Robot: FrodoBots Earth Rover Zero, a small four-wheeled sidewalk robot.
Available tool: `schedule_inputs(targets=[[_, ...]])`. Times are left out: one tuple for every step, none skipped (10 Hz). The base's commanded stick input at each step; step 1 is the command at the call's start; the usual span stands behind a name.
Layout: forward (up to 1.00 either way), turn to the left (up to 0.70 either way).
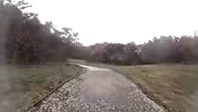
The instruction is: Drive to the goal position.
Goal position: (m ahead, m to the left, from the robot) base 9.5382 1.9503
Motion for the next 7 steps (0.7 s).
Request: schedule_inputs(targets=[[0.70,0.00],[0.70,0.00],[0.70,0.00],[0.70,0.00],[0.70,0.00],[0.70,0.00],[0.70,0.00]])
